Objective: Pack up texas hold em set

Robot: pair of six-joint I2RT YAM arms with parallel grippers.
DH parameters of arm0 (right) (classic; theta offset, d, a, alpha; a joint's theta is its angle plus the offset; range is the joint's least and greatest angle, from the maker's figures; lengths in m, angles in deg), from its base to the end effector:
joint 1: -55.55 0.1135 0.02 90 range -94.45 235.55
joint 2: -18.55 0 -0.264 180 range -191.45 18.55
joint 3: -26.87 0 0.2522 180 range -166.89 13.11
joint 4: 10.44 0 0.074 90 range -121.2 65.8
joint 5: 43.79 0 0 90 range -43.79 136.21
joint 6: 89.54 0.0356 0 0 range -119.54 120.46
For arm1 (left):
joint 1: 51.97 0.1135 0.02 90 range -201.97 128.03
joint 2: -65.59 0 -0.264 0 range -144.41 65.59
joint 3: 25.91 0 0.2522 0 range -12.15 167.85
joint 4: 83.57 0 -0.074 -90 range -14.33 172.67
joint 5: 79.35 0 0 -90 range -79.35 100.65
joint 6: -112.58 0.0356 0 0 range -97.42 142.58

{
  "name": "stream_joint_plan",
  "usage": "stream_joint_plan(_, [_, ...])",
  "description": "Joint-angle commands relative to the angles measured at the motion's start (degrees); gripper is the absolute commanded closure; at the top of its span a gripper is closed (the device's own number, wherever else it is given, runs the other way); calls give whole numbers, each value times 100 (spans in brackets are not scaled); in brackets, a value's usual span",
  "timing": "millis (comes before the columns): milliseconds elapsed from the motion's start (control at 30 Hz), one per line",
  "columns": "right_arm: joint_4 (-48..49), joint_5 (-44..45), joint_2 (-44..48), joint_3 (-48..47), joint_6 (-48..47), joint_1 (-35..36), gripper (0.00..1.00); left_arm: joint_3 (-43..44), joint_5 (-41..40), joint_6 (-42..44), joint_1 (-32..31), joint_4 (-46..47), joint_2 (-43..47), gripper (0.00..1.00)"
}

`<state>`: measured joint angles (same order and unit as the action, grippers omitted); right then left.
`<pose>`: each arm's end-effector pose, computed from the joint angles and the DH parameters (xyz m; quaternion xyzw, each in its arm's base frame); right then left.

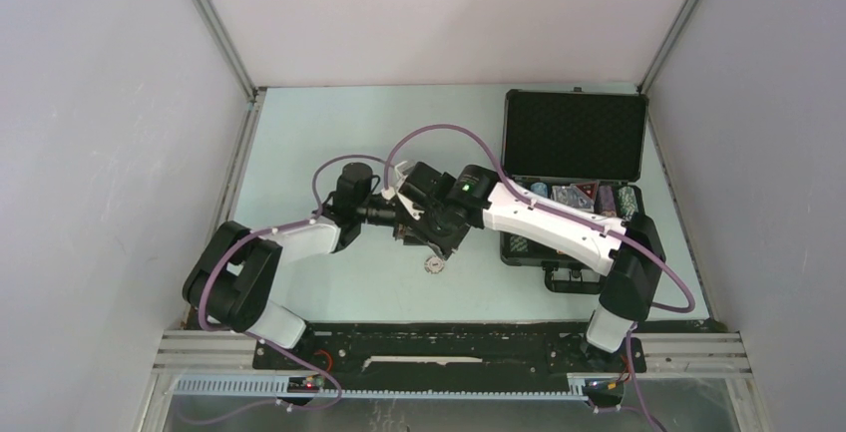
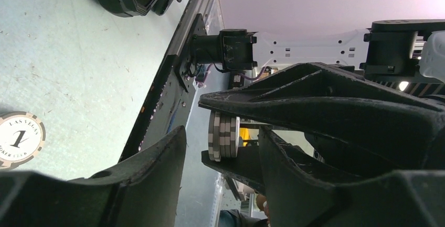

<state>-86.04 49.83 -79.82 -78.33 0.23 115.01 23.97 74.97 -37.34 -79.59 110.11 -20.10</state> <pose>0.1790 0.2990 0.3026 -0.4838 0.8550 0.0640 0.1754 0.2399 -0.1617 0.1955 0.0901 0.7573 -0.6458 0.0358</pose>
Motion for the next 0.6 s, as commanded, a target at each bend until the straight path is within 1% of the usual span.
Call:
stream_joint_plan(0, [472, 322, -45, -352, -139, 24, 100, 127, 389, 189, -253, 183, 193, 45])
stream_joint_plan(100, [478, 346, -23, -374, -194, 47, 100, 156, 414, 228, -253, 174, 193, 48])
stream_joint_plan(167, [528, 383, 20, -343, -272, 86, 100, 175, 424, 250, -253, 176, 184, 45])
stream_joint_plan(267, [718, 440, 98, -225, -440, 91, 100, 176, 424, 271, -252, 174, 202, 45])
stream_joint_plan(367, [859, 474, 118, -155, -621, 99, 100, 165, 420, 288, -306, 174, 219, 48])
stream_joint_plan(467, [935, 446, 79, -167, -782, 89, 100, 184, 423, 288, -332, 178, 186, 53])
stream_joint_plan(567, [1020, 367, 48, -181, -893, 64, 100, 208, 442, 288, -336, 174, 186, 56])
